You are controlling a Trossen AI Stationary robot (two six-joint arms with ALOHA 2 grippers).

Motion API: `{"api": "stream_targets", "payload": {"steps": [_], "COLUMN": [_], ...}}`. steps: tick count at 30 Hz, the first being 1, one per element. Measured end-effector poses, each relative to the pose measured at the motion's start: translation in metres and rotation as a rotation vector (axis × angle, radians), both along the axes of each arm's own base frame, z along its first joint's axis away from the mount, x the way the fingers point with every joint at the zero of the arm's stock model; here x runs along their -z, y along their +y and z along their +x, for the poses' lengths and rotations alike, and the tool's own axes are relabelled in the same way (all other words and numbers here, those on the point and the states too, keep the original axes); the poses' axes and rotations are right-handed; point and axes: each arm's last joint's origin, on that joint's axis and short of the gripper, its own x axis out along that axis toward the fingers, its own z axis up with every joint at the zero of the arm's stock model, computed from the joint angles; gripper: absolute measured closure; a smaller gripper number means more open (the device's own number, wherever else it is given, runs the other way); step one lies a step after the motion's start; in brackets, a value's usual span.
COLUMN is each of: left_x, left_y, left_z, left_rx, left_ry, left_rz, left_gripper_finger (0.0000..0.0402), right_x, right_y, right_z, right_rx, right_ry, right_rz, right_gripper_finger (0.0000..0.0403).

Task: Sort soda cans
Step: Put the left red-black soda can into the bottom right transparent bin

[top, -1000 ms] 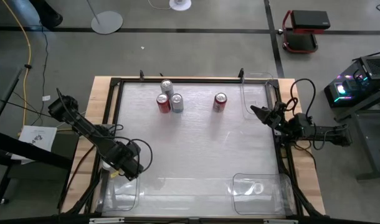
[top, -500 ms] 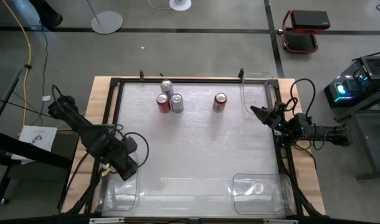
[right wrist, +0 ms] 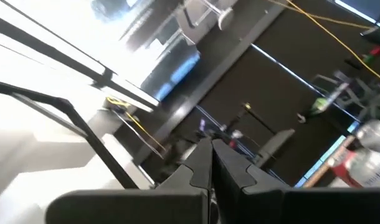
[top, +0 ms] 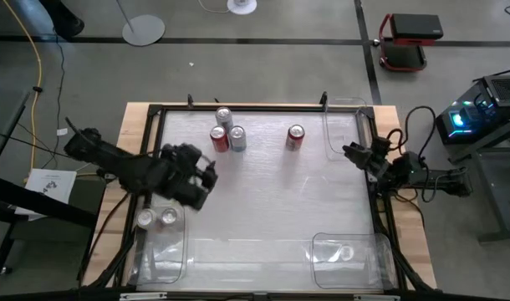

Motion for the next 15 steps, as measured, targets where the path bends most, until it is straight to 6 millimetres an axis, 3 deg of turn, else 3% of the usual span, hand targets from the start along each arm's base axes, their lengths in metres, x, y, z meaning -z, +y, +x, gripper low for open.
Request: {"api": "stream_targets", "payload": {"steps": [5,10,15], "left_x": [0.020,0.032,0.030], "left_y": [0.041,0.076,0.109], "left_z": [0.011,0.028,0.021], "left_rx": [-0.030,0.357,0.572], "left_ry": [0.108,0.077,0.080], "left_rz": [-0.081,-0.329,-0.489], "left_gripper_finger": [0.0035,0.0035,0.0035], "right_x": [-0.021,-0.051,-0.079], "right_y": [0.000,0.000,-0.001], "right_z": [-0.007,-0.013,-0.014], "right_rx": [0.004,0.076,0.158], "right_ry": [-0.024,0.054,0.149], "right_rz": [-0.024,-0.119,-0.157], "right_gripper_finger": [0.0402,0.0402,0.0402]}}
